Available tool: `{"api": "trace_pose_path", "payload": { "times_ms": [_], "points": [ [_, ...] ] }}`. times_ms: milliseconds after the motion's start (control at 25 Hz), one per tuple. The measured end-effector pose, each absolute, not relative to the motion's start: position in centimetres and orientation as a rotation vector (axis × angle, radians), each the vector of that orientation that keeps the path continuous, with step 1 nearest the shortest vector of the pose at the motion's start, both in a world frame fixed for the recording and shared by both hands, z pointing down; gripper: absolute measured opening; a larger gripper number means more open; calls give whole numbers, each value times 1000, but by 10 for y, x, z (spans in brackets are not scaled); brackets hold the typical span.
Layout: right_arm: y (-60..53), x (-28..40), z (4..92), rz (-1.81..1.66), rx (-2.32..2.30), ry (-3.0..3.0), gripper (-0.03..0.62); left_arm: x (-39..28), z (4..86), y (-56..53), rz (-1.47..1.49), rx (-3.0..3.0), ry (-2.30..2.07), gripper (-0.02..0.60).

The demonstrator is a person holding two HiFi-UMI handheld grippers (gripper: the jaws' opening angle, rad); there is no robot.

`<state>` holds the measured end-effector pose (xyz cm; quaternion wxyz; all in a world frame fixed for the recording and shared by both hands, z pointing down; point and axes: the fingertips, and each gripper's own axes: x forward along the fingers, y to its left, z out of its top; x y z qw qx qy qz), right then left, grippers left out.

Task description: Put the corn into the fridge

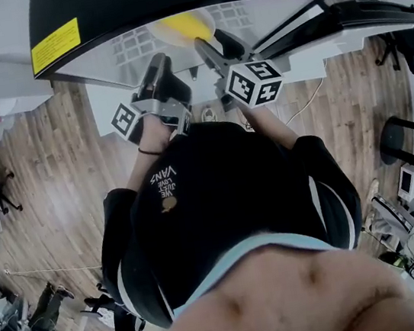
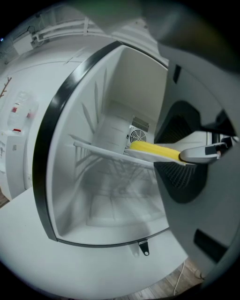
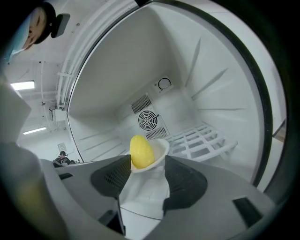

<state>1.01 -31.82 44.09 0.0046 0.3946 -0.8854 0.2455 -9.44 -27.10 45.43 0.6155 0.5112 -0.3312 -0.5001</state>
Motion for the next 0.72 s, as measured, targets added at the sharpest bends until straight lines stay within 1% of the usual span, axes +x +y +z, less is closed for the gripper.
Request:
{"api": "trace_pose_path", "payload": {
  "times_ms": [440,720],
  "points": [
    [-319,10,442,739,1264,-2749,229,-103,457,-270,-1167,1166,-776,101],
    [-318,9,441,736,1281,-2744,229,-89,458,-274,-1118,1182,-735,101]
  ]
}}
